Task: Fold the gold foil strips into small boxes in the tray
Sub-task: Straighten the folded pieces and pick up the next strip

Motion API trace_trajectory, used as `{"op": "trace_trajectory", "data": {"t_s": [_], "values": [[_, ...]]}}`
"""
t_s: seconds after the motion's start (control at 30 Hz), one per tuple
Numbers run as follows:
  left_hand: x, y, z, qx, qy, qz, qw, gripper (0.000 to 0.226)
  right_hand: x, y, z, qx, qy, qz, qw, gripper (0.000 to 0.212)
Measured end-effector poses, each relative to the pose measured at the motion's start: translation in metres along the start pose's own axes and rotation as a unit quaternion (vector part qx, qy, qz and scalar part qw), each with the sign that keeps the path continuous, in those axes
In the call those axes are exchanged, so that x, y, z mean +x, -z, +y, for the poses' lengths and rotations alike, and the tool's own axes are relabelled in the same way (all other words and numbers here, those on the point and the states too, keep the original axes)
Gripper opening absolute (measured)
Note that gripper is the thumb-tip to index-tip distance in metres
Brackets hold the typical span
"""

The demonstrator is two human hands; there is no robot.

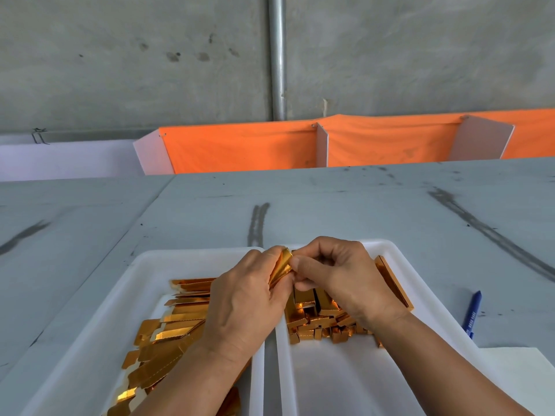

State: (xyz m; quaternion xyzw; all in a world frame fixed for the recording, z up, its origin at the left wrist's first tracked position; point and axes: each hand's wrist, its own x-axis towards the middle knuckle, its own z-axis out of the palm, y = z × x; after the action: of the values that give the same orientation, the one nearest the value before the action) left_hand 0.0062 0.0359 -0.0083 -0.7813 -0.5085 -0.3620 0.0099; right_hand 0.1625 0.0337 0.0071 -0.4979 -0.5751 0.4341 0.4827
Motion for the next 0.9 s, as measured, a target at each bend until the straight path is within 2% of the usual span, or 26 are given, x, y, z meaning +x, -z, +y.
{"op": "trace_trajectory", "data": {"t_s": [0.27,0.47,0.57,0.73,0.9], "values": [[-0.0007,-0.0031,0.0028,0.001,-0.008,-0.001,1.000,0.044,0.0025,0.0002,0.0013,0.001,-0.008,0.029,1.000,0.004],[-0.0012,-0.0024,0.0033,-0.017,-0.016,-0.008,1.000,0.051,0.0024,0.0003,0.0006,0.064,-0.012,0.013,0.998,0.006],[-0.0014,-0.0028,0.0026,-0.005,-0.018,-0.005,1.000,0.043,0.0018,-0.0002,0.0028,0.010,0.019,0.027,0.999,0.006],[-0.0021,-0.0051,0.0016,-0.013,-0.012,-0.016,1.000,0.048,0.0024,-0.0008,0.0052,-0.044,0.043,0.048,0.997,0.008],[0.0004,-0.0068,-0.0003,-0.047,-0.004,-0.006,0.999,0.053,0.0024,0.0004,0.0015,0.059,0.002,0.039,0.997,0.014]]}}
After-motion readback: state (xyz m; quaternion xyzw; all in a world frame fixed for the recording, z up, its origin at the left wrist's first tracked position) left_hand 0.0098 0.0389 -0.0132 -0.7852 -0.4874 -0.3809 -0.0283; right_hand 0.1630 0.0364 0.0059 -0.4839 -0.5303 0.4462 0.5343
